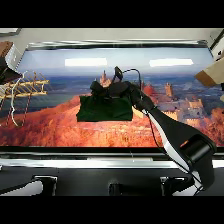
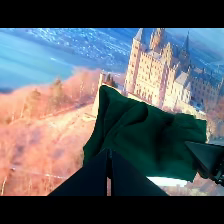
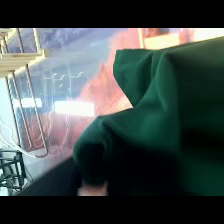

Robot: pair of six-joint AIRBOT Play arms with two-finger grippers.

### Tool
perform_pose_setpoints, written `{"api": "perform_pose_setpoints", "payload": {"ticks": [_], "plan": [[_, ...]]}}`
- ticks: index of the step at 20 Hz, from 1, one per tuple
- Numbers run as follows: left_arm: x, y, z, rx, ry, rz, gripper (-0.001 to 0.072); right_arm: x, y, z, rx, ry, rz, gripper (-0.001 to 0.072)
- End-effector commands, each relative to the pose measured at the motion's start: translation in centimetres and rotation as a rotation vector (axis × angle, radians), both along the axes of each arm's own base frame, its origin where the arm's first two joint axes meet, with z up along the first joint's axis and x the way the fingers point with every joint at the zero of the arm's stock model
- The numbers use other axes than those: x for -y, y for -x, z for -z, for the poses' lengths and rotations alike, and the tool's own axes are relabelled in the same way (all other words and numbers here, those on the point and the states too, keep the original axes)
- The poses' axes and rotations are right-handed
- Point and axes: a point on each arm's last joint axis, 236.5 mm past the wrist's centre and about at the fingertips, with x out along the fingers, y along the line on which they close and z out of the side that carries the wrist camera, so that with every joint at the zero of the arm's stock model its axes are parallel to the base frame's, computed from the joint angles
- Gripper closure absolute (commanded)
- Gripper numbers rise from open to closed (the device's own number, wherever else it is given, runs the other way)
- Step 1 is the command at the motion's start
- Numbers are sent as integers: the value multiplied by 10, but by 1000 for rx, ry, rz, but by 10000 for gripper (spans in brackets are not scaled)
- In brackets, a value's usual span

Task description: Fold the clothes and pants, and hang the long-sleeved shirts on hangers.

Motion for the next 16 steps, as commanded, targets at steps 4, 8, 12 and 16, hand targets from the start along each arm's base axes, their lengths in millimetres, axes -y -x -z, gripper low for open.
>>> {"api": "perform_pose_setpoints", "payload": {"ticks": [4, 8, 12, 16], "plan": [[-1, -1, 0, 1, 0, -3, 692, -9, 8, -33, 16, -78, -10, 138], [-1, -1, 0, 1, 1, -3, 692, 34, -3, -73, 93, -54, -4, 136], [-1, -1, 0, 1, 1, -2, 692, 151, -20, -90, 120, 90, -5, 118], [-1, -1, 0, 0, 1, -2, 692, 274, -29, -58, 41, 207, 30, 97]]}}
